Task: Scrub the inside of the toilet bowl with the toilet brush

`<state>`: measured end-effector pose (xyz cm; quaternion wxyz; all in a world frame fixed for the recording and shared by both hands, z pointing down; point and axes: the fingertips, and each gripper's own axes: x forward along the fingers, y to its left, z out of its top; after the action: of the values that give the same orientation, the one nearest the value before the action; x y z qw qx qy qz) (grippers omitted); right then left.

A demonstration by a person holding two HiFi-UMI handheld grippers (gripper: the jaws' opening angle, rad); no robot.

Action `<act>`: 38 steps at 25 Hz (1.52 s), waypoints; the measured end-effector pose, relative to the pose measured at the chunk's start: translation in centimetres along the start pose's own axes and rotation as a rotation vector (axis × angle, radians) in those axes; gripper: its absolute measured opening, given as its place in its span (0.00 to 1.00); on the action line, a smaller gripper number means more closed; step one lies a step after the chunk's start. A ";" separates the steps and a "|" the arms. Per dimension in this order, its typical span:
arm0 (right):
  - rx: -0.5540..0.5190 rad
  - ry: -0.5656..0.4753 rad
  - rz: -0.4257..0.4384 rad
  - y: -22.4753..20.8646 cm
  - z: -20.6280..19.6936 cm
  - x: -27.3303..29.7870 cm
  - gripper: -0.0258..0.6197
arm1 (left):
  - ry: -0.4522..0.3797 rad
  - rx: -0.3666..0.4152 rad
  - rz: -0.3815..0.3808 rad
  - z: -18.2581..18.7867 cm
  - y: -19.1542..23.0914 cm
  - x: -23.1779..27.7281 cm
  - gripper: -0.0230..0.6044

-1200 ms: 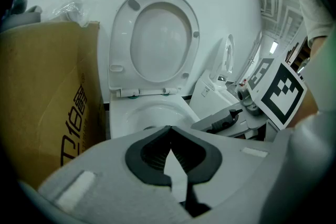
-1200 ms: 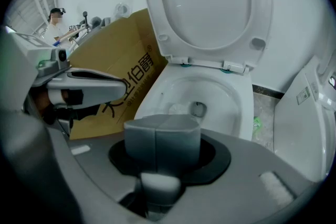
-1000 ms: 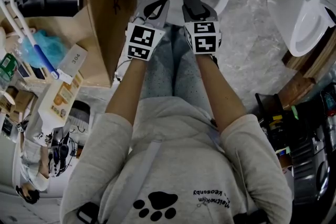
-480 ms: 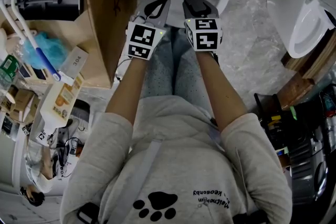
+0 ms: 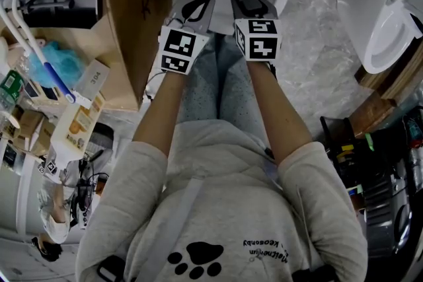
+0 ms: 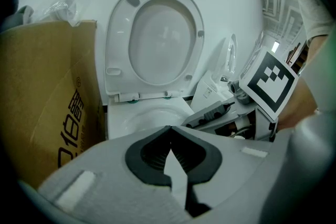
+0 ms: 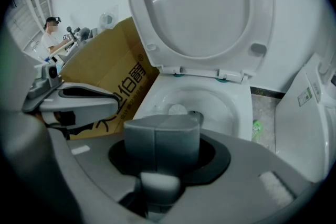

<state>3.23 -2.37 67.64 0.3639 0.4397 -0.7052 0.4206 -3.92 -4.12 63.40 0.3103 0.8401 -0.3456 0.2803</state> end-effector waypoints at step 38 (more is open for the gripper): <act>0.197 -0.105 -0.139 -6.9 0.4 -3.3 0.28 | 0.013 0.060 -0.033 -0.3 -2.7 0.4 0.03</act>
<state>10.75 -3.47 66.48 0.3100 0.5425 -0.6464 0.4380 -1.72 -2.50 62.95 0.2917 0.8526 -0.3212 0.2911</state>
